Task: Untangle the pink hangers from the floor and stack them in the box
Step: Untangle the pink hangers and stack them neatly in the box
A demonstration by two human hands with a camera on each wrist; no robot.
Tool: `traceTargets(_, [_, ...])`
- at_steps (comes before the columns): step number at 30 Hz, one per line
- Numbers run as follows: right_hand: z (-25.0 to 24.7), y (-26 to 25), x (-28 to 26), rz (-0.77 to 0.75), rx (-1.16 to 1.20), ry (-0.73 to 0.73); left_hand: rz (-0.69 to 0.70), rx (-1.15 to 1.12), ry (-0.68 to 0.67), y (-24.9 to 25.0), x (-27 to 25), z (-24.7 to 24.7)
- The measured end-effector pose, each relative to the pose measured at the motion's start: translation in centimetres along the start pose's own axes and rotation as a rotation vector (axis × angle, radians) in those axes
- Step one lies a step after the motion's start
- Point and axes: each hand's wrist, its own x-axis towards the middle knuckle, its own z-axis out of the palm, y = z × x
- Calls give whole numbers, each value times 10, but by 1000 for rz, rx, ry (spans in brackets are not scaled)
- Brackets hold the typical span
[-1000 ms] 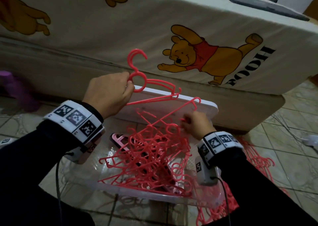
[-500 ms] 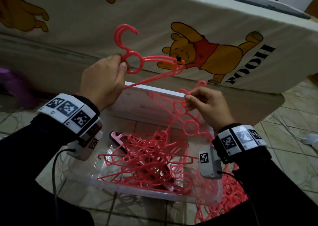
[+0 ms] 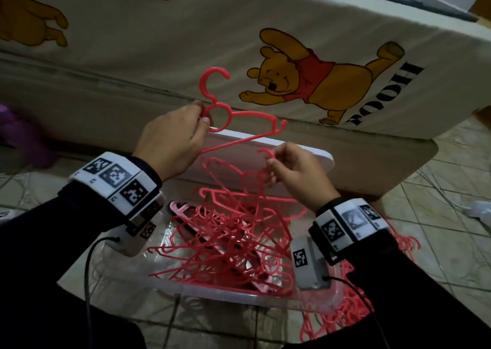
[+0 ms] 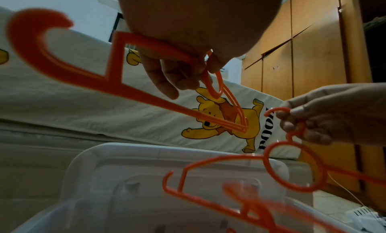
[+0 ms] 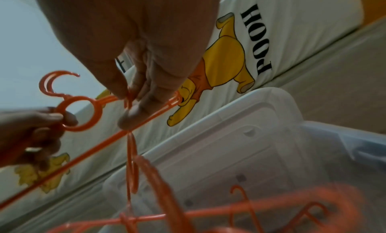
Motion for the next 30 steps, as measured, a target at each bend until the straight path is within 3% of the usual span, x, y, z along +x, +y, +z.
traceTargets(3, [-5,-8,-4,21,218,3,-7,-39,2,1,0,0])
traceTargets(8, [1,-16,-9,-32,227,-119,-32,-82,-25,1,2,1])
traceTargets(11, [0,-21,-11,-20,352,-158,-27,-100,-28,1,3,0])
traceTargets(16, [-9,-26,-12,-125,414,-99,-57,-237,6,0,5,-3])
traceTargets(23, [8,-13,-8,-112,82,31,-1,-312,-171,2,-1,6])
traceTargets(30, [17,-20,-2,-177,141,103,124,-365,-439,17,-16,28])
